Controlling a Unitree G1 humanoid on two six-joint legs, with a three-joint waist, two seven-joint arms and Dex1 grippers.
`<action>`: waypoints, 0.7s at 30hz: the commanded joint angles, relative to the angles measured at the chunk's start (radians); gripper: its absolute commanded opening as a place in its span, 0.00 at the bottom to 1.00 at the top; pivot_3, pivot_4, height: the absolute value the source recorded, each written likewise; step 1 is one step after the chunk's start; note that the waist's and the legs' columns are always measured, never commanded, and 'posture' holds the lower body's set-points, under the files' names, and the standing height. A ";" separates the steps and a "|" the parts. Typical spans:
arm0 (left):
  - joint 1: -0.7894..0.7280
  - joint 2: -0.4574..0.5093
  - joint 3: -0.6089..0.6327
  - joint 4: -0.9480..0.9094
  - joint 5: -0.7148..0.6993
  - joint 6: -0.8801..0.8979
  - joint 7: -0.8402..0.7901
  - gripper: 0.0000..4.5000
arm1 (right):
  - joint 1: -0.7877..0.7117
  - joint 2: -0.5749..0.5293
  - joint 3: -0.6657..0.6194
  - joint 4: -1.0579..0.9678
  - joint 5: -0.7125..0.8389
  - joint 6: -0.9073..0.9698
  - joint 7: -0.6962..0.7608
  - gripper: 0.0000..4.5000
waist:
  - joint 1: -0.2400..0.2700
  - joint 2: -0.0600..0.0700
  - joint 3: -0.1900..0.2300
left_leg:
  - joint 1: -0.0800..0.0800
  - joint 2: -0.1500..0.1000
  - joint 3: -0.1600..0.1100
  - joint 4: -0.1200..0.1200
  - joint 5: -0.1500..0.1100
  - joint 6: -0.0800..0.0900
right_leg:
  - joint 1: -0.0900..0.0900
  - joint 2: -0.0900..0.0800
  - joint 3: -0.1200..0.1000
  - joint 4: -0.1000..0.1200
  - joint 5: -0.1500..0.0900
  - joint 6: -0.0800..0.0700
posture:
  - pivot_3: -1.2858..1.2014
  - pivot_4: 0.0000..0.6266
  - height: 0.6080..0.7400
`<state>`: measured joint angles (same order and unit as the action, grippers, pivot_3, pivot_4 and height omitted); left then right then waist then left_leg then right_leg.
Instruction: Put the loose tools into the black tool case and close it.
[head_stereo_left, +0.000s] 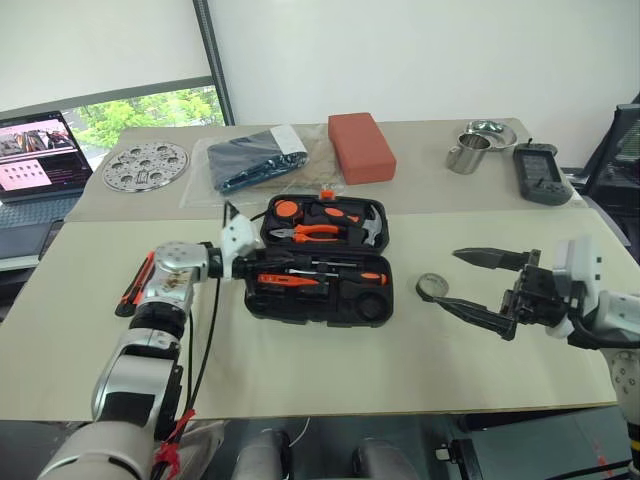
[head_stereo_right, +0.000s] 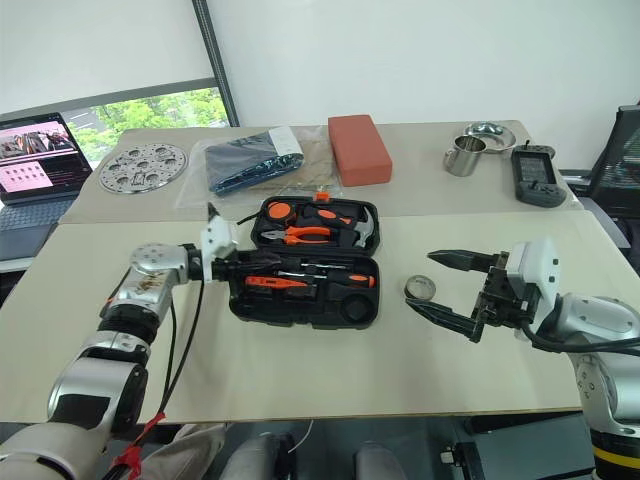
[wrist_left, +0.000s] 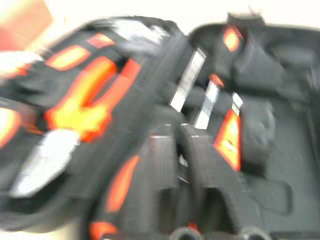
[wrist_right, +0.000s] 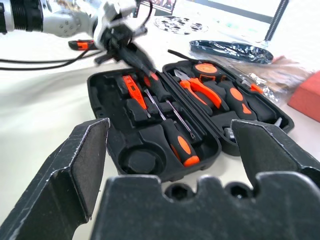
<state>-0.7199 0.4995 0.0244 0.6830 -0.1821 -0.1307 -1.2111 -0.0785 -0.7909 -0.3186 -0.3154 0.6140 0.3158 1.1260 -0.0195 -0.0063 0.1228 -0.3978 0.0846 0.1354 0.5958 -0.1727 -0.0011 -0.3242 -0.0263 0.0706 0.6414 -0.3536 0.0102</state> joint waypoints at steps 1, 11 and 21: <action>0.095 0.059 0.107 -0.265 -0.077 0.175 0.136 0.52 | -0.044 0.001 0.019 0.010 0.020 -0.015 0.018 1.00 | -0.002 0.000 0.000 | 0.000 0.000 0.000 0.000 0.000 0.000 | 0.000 0.000 0.000 0.000 0.000 0.000 | 0.52 0.24 1.00; 0.439 0.195 0.342 -0.603 -0.038 0.433 0.514 0.99 | -0.180 0.067 0.139 0.030 0.014 -0.009 0.014 1.00 | 0.005 0.000 0.000 | 0.001 0.001 0.000 0.000 0.000 0.000 | 0.001 -0.002 0.000 0.000 0.000 0.000 | 0.52 0.24 1.00; 0.553 0.229 0.358 -0.509 0.029 0.405 0.633 0.99 | -0.225 0.094 0.175 0.068 0.001 -0.020 0.029 1.00 | 0.013 -0.001 0.000 | 0.002 0.000 0.001 -0.003 -0.001 0.001 | 0.001 -0.004 -0.001 -0.001 0.000 0.000 | 0.52 0.24 1.00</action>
<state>-0.1584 0.7017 0.3585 0.1698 -0.1596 0.2980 -0.5975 -0.2912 -0.6947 -0.1279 -0.2258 0.6100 0.3144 1.1544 -0.0061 -0.0072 0.1232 -0.3955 0.0847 0.1365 0.5926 -0.1732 -0.0006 -0.3232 -0.0307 0.0698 0.6410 -0.3535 0.0097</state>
